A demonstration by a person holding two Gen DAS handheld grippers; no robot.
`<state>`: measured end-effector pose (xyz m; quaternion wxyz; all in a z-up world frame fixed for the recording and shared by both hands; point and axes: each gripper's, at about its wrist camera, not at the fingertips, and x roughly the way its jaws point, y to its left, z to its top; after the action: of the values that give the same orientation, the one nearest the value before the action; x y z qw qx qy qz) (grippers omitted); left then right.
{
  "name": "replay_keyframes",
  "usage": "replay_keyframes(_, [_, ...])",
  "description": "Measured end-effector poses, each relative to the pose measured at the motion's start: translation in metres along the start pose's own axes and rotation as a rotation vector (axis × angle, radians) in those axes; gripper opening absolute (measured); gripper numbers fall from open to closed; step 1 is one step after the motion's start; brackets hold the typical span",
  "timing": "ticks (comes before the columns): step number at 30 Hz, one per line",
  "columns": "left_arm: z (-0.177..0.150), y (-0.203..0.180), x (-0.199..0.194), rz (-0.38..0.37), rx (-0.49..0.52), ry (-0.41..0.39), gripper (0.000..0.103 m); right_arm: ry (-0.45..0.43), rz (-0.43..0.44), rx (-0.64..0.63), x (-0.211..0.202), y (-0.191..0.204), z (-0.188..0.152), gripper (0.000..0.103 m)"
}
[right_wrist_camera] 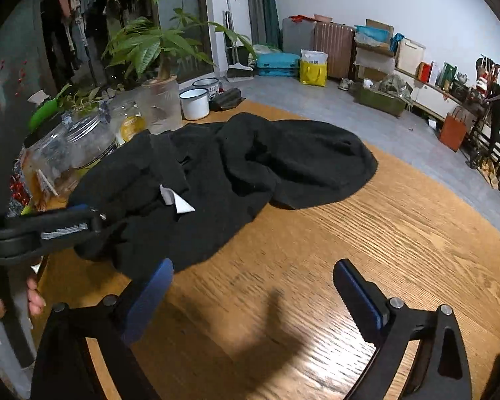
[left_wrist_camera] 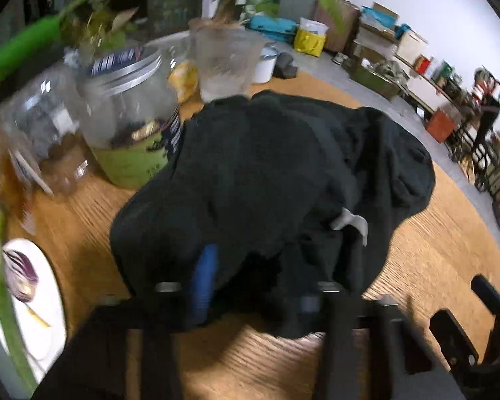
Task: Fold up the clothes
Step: 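Grasp the crumpled black T-shirt with both grippers and lift it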
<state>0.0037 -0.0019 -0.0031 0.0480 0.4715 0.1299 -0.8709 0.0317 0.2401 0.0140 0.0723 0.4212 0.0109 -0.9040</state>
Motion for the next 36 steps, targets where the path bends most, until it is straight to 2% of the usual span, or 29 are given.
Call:
replay_keyframes(1, [-0.006, 0.004, -0.001, -0.045, -0.029, 0.002, 0.002, 0.002, 0.004, -0.005, 0.001, 0.001, -0.001, 0.096])
replay_keyframes(3, [-0.019, 0.009, -0.004, -0.139, -0.08, 0.023, 0.002, 0.009, 0.008, -0.019, 0.004, 0.002, -0.007, 0.093])
replay_keyframes(6, [-0.046, 0.006, -0.019, -0.279, -0.119, 0.048, 0.001, 0.041, 0.039, 0.003, 0.006, 0.0, -0.014, 0.083])
replay_keyframes(10, [-0.064, -0.006, -0.037, -0.517, -0.139, 0.142, 0.0, 0.073, 0.077, 0.038, -0.004, -0.002, -0.03, 0.082])
replay_keyframes(11, [-0.065, -0.01, -0.041, -0.53, -0.143, 0.146, 0.0, 0.071, 0.084, 0.048, -0.011, -0.002, -0.038, 0.084])
replay_keyframes(15, [-0.067, -0.024, -0.061, -0.435, -0.153, 0.1, 0.0, 0.111, 0.134, 0.104, -0.039, -0.01, -0.071, 0.085])
replay_keyframes(19, [-0.061, -0.034, -0.081, -0.32, -0.171, 0.039, 0.001, 0.096, 0.108, 0.133, -0.066, -0.023, -0.082, 0.086])
replay_keyframes(21, [-0.05, -0.027, -0.085, -0.252, -0.176, 0.016, 0.019, 0.082, 0.104, 0.146, -0.074, -0.026, -0.081, 0.087])
replay_keyframes(22, [-0.049, -0.022, -0.083, -0.237, -0.177, 0.027, 0.056, 0.079, 0.102, 0.147, -0.076, -0.026, -0.081, 0.087])
replay_keyframes(23, [-0.048, -0.017, -0.081, -0.223, -0.178, 0.039, 0.084, 0.082, 0.098, 0.146, -0.077, -0.025, -0.078, 0.087])
replay_keyframes(27, [-0.044, 0.002, -0.074, -0.164, -0.182, 0.084, 0.084, 0.076, 0.125, 0.134, -0.07, -0.015, -0.059, 0.087])
replay_keyframes(31, [-0.032, 0.002, -0.047, -0.081, -0.15, 0.086, 0.084, 0.061, 0.141, 0.105, -0.041, 0.003, -0.02, 0.087])
replay_keyframes(36, [-0.011, 0.018, -0.009, -0.103, -0.207, 0.05, 0.081, 0.067, 0.13, 0.056, 0.012, 0.024, 0.03, 0.087])
